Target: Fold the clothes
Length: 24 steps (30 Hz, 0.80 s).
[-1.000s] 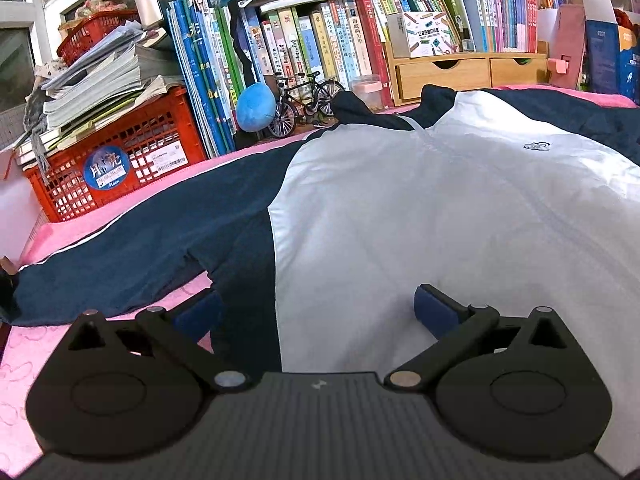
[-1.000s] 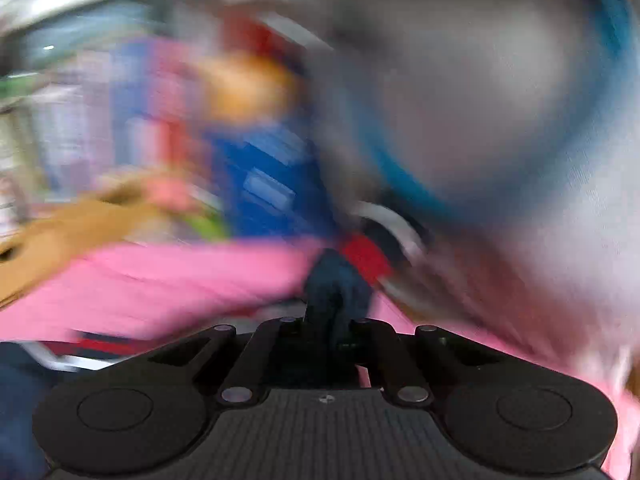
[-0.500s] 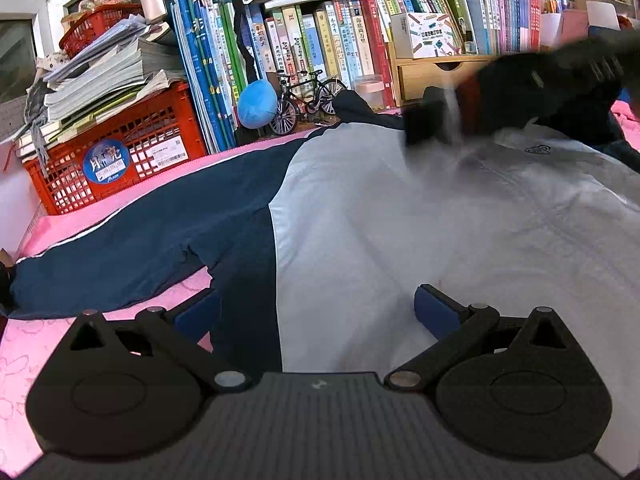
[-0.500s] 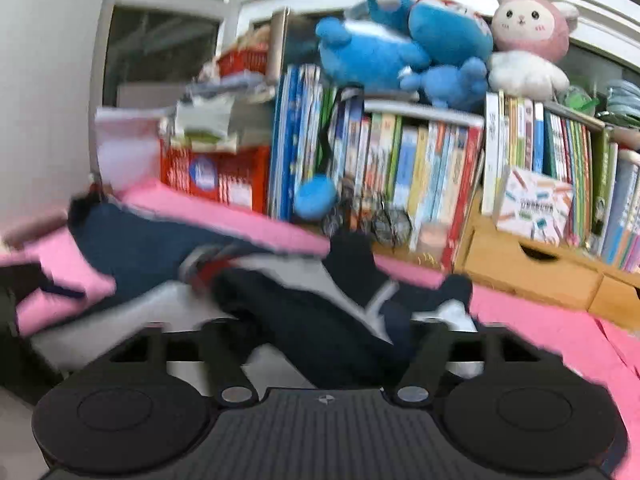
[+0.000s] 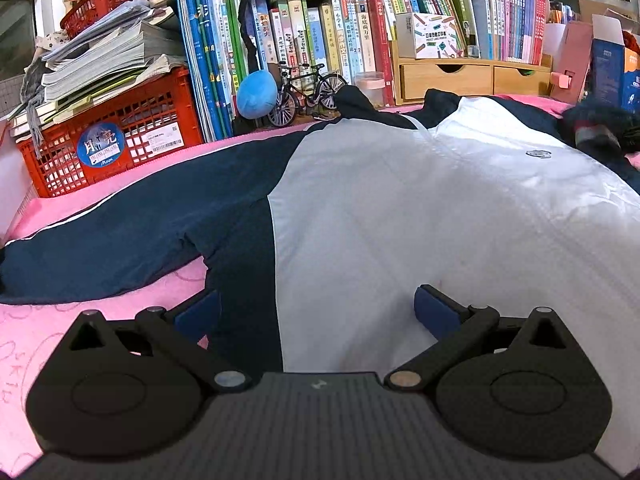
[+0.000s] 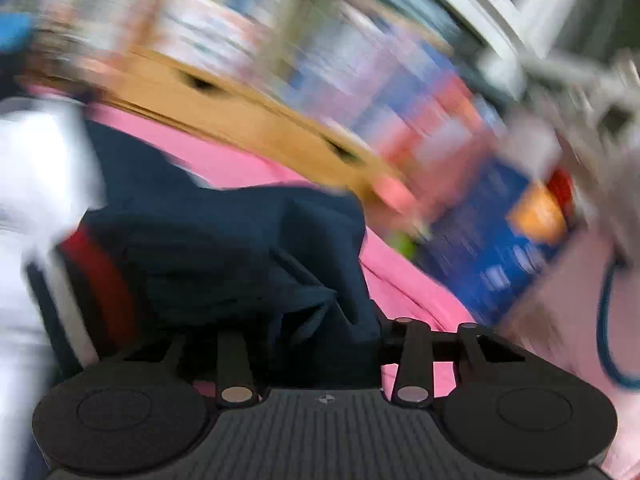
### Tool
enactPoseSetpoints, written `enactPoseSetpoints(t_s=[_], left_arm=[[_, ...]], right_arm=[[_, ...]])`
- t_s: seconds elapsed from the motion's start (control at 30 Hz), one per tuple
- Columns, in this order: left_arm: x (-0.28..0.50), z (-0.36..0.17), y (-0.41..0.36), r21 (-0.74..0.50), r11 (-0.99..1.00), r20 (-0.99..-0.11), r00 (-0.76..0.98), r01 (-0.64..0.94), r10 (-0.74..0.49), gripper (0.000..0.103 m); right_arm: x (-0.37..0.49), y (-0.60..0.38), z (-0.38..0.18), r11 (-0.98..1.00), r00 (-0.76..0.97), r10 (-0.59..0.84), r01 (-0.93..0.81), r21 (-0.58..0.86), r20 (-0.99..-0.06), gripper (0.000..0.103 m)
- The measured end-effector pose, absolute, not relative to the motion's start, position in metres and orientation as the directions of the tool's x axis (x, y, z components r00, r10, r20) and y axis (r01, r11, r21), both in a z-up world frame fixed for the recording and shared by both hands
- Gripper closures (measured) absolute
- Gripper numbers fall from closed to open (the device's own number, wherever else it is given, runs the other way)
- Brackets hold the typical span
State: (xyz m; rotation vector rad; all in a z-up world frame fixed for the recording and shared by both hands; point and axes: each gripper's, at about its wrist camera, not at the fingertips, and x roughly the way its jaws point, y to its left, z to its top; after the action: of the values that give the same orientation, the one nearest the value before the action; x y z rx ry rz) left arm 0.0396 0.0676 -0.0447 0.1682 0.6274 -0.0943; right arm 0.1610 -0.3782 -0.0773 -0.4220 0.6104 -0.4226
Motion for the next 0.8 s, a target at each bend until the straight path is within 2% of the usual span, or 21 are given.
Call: enactPoseSetpoints(t_s=[0.07, 0.13, 0.17, 0.2, 0.27, 0.33, 0.43, 0.57, 0.63, 0.67, 0.7, 0.8], left_arm=[[0.04, -0.045, 0.067, 0.129, 0.982, -0.59, 0.806, 0.138, -0.036, 0.0], [0.039, -0.044, 0.067, 0.13, 0.982, -0.59, 0.807, 0.138, -0.035, 0.0], [0.04, -0.044, 0.067, 0.129, 0.982, -0.59, 0.806, 0.138, -0.036, 0.0], [0.04, -0.045, 0.067, 0.127, 0.982, -0.591, 0.806, 0.138, -0.037, 0.0], [0.04, -0.045, 0.068, 0.122, 0.983, -0.593, 0.804, 0.138, -0.04, 0.0], [0.04, -0.044, 0.067, 0.122, 0.983, -0.593, 0.804, 0.138, -0.039, 0.0], [0.039, -0.044, 0.067, 0.125, 0.983, -0.591, 0.806, 0.138, -0.037, 0.0], [0.039, -0.044, 0.067, 0.13, 0.982, -0.59, 0.807, 0.137, -0.035, 0.0], [0.039, -0.044, 0.067, 0.133, 0.982, -0.589, 0.808, 0.137, -0.033, 0.0], [0.039, -0.044, 0.067, 0.135, 0.981, -0.588, 0.808, 0.137, -0.032, 0.0], [0.039, -0.044, 0.067, 0.137, 0.981, -0.587, 0.809, 0.136, -0.03, 0.0], [0.039, -0.044, 0.068, 0.134, 0.982, -0.588, 0.808, 0.135, -0.031, 0.0]], right_arm=[[0.181, -0.421, -0.086, 0.779, 0.639, -0.609, 0.37, -0.506, -0.469, 0.078], [0.179, -0.442, -0.078, 0.792, 0.623, -0.605, 0.408, -0.454, -0.496, 0.078], [0.178, -0.453, -0.074, 0.797, 0.614, -0.602, 0.427, -0.428, -0.509, 0.072], [0.174, -0.46, -0.069, 0.809, 0.623, -0.588, 0.438, -0.393, -0.516, 0.046], [0.153, -0.461, -0.047, 0.862, 0.692, -0.506, 0.418, -0.286, -0.514, 0.001], [0.131, -0.461, -0.027, 0.904, 0.762, -0.424, 0.385, -0.184, -0.49, 0.0], [0.099, -0.46, 0.002, 0.919, 0.812, -0.374, 0.389, -0.061, -0.448, 0.0], [0.093, -0.414, 0.012, 0.99, 0.903, -0.136, 0.136, -0.029, -0.407, 0.004], [0.116, -0.377, 0.003, 1.0, 0.896, -0.012, 0.001, -0.024, -0.444, 0.021], [0.134, -0.358, -0.006, 0.998, 0.874, 0.051, -0.055, 0.005, -0.482, 0.042], [0.153, -0.338, -0.014, 0.993, 0.848, 0.113, -0.11, 0.037, -0.518, 0.054], [0.21, -0.281, -0.047, 0.978, 0.765, 0.193, -0.204, 0.053, -0.615, 0.062]])
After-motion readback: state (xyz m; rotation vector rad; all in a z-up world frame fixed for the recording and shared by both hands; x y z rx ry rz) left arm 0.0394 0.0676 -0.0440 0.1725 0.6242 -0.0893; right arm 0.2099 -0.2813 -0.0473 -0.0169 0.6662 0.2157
